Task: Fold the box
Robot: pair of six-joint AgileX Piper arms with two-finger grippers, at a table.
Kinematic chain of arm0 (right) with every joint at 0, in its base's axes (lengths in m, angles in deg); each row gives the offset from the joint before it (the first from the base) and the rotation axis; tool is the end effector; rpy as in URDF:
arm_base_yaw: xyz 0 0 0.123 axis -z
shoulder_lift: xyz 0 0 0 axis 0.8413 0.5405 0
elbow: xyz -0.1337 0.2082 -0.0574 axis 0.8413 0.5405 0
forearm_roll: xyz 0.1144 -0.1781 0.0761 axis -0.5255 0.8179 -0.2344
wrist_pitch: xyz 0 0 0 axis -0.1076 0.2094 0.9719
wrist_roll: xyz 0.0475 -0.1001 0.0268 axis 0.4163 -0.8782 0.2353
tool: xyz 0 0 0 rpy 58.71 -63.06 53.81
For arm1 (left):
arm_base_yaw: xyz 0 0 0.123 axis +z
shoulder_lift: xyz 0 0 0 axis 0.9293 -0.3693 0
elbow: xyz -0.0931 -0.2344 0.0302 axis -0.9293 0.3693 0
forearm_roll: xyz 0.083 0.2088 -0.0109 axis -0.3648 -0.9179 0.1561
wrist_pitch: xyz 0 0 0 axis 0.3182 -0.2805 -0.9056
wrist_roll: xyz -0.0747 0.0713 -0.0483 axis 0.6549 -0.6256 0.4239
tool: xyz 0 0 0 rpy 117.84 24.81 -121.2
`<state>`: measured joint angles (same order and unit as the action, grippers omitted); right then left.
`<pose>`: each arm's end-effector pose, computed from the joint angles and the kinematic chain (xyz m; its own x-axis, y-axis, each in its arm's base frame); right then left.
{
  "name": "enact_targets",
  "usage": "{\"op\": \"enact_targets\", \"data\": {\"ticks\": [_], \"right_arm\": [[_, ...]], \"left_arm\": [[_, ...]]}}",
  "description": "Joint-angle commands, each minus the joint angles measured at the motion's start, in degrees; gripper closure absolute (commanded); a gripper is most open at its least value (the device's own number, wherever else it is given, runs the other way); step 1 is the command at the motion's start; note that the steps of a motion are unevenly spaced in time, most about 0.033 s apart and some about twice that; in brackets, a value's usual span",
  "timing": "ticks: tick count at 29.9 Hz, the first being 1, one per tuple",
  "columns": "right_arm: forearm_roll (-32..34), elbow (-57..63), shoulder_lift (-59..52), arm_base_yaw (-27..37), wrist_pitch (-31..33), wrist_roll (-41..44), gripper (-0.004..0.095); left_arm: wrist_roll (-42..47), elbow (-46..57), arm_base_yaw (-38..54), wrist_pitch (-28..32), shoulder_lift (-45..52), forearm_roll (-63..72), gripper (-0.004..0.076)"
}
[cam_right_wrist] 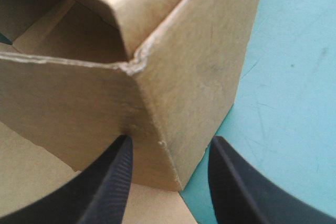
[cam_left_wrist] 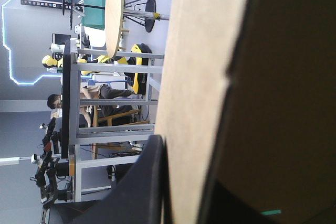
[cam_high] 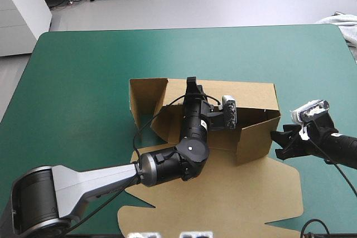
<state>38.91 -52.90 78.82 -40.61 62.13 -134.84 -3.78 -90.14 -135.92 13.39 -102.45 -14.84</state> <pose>0.1836 0.0195 0.2576 -0.5783 -0.2890 -0.7629 -0.5440 0.8335 0.0966 0.2204 -0.2986 0.2665 0.1275 0.9774 -0.1688 0.3538 0.1142 0.9283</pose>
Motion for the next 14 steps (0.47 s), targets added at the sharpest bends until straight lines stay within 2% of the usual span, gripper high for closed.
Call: {"op": "enact_targets", "data": {"ticks": [1,4,8,14], "right_arm": [[-3.99,-1.34,-0.73,0.24,-0.02,-0.56,0.0476],[-5.94,-1.34,-0.50,0.24,-0.42,-0.88,0.0476],[-10.47,-1.23,0.86,0.24,-2.82,-5.50,0.0477],[-16.19,-1.23,4.46,0.24,-6.30,-5.47,0.0506]], "left_arm": [[1.14,-1.07,-0.23,3.58,1.56,2.19,0.0734],[1.14,-1.07,-0.23,4.41,1.56,2.19,0.0734],[1.14,-1.07,-0.23,5.22,1.56,2.19,0.0734],[1.14,-1.07,-0.33,5.69,1.56,2.19,0.0734]]}}
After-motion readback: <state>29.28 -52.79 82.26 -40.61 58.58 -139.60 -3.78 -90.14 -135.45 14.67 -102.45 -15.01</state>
